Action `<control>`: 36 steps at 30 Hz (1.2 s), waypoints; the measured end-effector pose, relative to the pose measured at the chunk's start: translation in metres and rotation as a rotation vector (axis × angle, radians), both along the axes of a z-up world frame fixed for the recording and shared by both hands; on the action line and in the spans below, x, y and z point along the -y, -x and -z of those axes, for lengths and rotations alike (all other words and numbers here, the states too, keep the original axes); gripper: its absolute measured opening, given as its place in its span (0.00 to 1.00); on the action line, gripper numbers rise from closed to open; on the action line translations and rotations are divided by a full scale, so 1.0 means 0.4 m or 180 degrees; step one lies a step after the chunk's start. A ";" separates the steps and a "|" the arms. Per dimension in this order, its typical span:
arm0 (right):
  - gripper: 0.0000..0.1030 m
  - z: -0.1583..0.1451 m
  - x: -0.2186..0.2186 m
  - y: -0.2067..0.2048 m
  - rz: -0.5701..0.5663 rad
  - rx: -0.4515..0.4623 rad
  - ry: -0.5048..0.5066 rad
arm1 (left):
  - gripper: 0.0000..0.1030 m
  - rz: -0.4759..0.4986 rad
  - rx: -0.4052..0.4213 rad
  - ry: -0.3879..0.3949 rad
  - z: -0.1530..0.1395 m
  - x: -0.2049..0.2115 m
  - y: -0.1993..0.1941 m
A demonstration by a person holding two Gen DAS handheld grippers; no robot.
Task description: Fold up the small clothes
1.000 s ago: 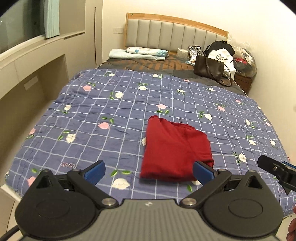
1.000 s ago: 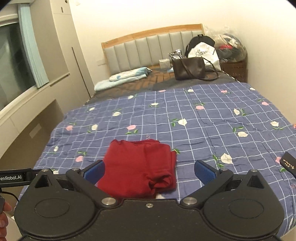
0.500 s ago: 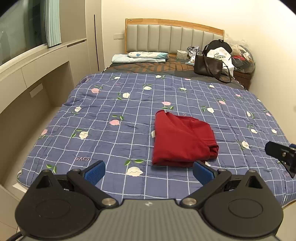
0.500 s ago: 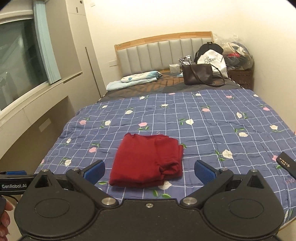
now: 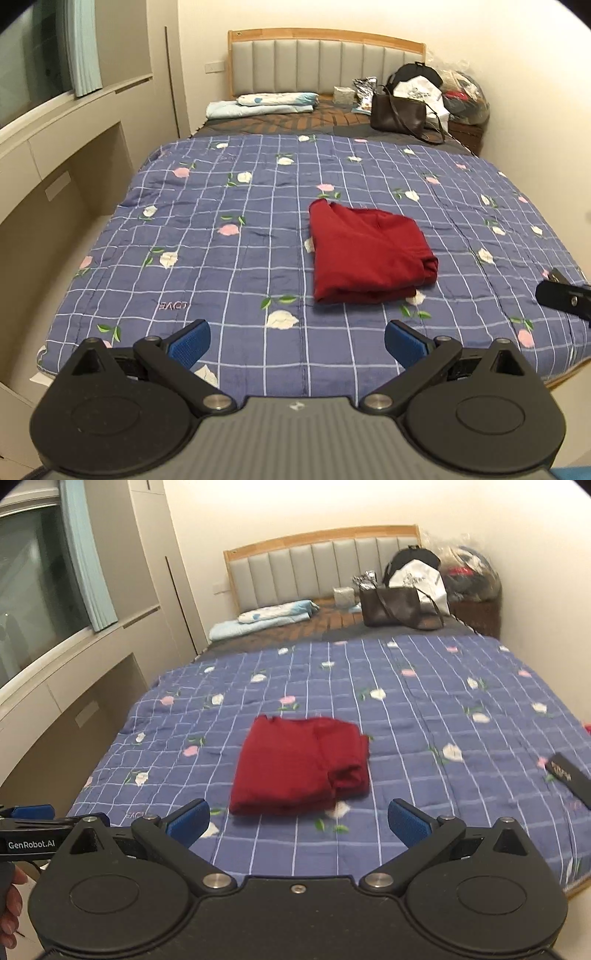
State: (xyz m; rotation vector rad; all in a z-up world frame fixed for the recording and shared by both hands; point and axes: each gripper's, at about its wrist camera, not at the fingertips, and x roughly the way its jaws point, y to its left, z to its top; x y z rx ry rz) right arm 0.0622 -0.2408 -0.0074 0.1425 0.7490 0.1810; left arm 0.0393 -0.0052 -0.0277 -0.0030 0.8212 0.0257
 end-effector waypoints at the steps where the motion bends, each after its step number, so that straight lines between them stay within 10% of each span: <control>1: 0.99 0.001 -0.005 0.007 0.0026 -0.0008 0.0006 | 1.00 0.0034 -0.0014 0.0001 0.003 -0.003 0.003; 36: 0.99 -0.003 -0.073 0.079 0.0148 -0.0105 0.0164 | 1.00 0.0244 0.0024 0.0044 0.003 -0.057 0.053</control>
